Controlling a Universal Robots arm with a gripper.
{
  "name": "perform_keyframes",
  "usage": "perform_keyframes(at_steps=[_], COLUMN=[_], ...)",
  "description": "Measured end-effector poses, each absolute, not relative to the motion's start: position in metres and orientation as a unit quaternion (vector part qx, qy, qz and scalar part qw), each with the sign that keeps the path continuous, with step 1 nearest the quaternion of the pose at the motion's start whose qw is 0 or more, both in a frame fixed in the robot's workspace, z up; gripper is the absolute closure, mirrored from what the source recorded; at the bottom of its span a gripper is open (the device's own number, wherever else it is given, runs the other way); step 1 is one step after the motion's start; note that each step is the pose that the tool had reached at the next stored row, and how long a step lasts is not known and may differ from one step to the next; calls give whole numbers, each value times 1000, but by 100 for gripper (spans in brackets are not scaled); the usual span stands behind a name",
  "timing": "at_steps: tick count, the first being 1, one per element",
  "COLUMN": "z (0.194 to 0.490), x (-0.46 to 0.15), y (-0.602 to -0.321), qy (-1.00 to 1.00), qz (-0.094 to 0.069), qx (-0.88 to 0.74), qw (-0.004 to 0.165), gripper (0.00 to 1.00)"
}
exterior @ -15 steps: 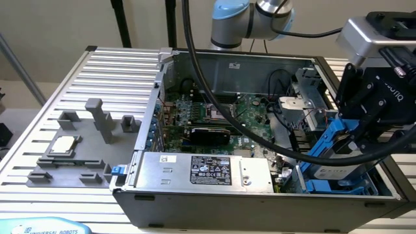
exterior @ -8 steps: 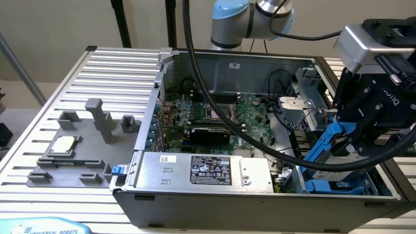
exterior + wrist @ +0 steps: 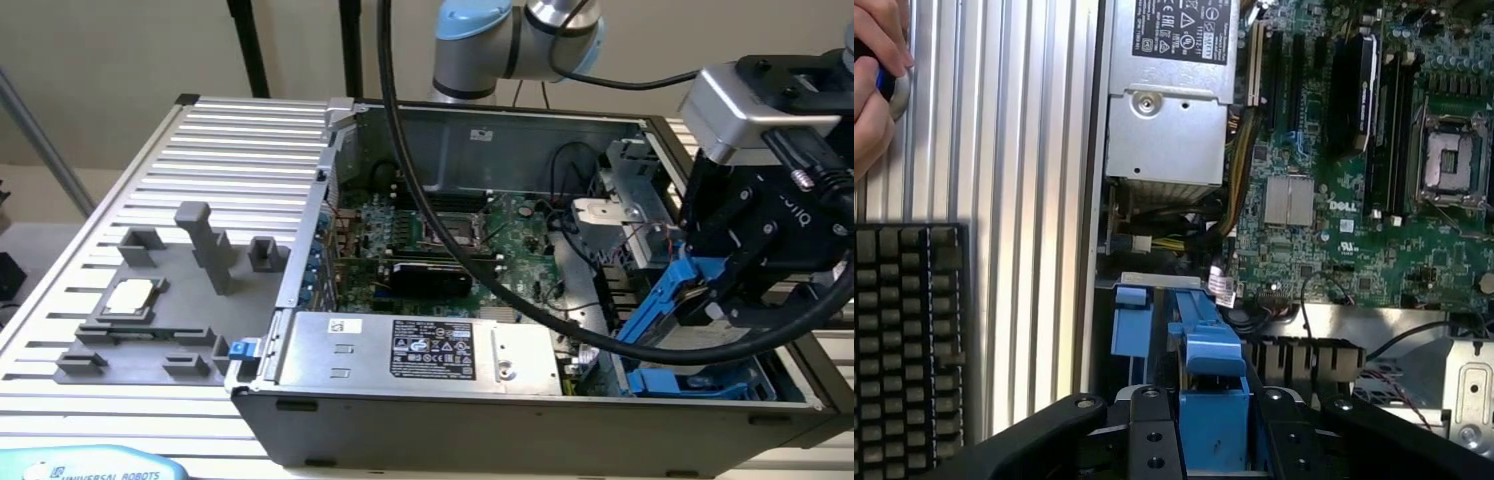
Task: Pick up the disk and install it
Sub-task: 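Insert the disk into the insertion slot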
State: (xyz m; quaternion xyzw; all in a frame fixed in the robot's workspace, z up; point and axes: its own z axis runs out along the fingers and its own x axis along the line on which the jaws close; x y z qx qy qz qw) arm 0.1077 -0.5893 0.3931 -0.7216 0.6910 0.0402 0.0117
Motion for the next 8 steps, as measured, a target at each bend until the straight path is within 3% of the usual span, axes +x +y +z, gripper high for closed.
perform_keyframes(at_steps=[8], z=[383], x=[108], y=[-589], qy=[686], qz=[41], qx=[-726], qw=[11], gripper=[67])
